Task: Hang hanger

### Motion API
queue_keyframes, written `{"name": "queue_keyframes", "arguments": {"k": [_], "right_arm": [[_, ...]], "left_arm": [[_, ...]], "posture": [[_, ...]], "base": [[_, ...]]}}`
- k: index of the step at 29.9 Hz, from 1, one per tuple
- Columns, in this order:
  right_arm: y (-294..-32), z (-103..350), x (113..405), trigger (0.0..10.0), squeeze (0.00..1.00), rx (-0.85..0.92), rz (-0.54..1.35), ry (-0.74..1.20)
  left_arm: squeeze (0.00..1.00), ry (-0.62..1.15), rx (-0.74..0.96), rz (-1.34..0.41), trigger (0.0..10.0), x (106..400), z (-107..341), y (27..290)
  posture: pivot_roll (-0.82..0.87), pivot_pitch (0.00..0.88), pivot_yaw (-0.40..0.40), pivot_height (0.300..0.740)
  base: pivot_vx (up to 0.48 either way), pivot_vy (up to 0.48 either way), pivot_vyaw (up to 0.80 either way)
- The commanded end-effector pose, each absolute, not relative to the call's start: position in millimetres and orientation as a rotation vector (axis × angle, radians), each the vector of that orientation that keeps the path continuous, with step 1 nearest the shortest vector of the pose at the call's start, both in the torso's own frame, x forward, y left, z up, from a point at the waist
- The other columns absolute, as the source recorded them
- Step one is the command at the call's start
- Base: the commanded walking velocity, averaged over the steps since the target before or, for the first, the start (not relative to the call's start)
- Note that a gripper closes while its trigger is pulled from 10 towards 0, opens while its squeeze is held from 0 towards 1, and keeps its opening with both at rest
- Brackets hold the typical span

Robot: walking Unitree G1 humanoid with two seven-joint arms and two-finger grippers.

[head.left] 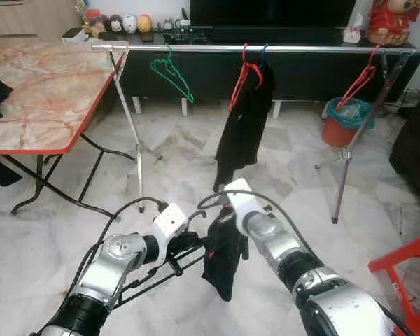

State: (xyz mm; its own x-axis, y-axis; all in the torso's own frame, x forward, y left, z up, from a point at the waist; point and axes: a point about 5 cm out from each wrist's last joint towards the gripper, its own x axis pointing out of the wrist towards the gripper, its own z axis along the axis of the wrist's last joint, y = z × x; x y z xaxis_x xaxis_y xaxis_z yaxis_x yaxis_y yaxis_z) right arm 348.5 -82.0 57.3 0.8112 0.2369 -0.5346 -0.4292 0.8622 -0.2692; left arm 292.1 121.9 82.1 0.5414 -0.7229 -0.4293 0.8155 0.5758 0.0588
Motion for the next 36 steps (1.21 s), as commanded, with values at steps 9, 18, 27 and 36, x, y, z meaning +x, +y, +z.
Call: {"name": "queue_keyframes", "arguments": {"k": [9,18,27,36], "right_arm": [[-80,54,346,10.0,0.00,-0.401,0.364,0.527],[-79,56,347,10.0,0.00,-0.403,0.367,0.520],[-78,56,347,10.0,0.00,-0.402,0.366,0.518],[-58,58,343,10.0,0.00,-0.376,0.467,0.496]], "left_arm": [[0.00,0.354,0.317,-0.832,10.0,305,87,127],[0.00,0.339,0.338,-0.746,10.0,312,89,135],[0.00,0.324,0.316,-0.715,10.0,316,92,136],[0.00,0.328,0.236,-0.936,10.0,296,90,116]], "posture": [[0.10,0.000,0.014,0.740],[0.10,0.000,0.015,0.740],[0.10,0.000,0.014,0.740],[0.11,0.000,0.012,0.740]], "base": [[0.000,0.000,0.00],[0.000,0.000,0.00],[0.000,0.000,0.00],[0.000,0.000,0.00]]}}
